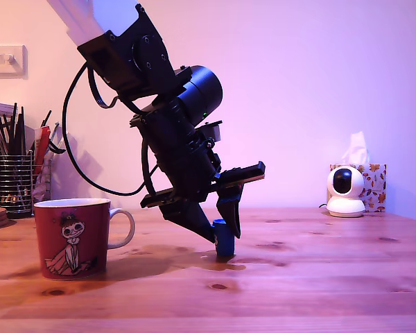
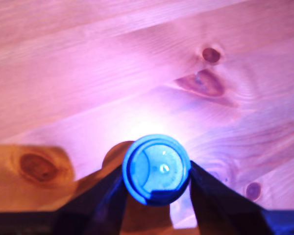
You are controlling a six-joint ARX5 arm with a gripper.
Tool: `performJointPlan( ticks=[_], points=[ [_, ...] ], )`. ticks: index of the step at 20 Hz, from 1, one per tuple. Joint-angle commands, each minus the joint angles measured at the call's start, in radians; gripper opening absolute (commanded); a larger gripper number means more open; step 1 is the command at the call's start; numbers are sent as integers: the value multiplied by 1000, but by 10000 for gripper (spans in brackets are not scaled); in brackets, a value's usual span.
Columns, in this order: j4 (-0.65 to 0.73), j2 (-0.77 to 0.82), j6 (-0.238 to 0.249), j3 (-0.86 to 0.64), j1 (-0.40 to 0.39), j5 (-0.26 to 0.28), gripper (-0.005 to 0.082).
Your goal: Pick up the coffee capsules on the table and drop them inside the coffee cup
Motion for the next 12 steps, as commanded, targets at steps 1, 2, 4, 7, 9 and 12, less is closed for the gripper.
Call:
performJointPlan(
  ticks=[1, 2, 4, 7, 9, 12],
  points=[
    [5, 23, 11, 24, 1, 1, 212],
    [-2, 23, 30, 37, 2, 1, 212],
    [-38, 23, 34, 74, 3, 5, 212],
    [-114, 21, 35, 137, 4, 29, 212],
    [-182, 21, 54, 178, 4, 30, 212],
    [-279, 21, 100, 232, 4, 29, 212]
  ],
)
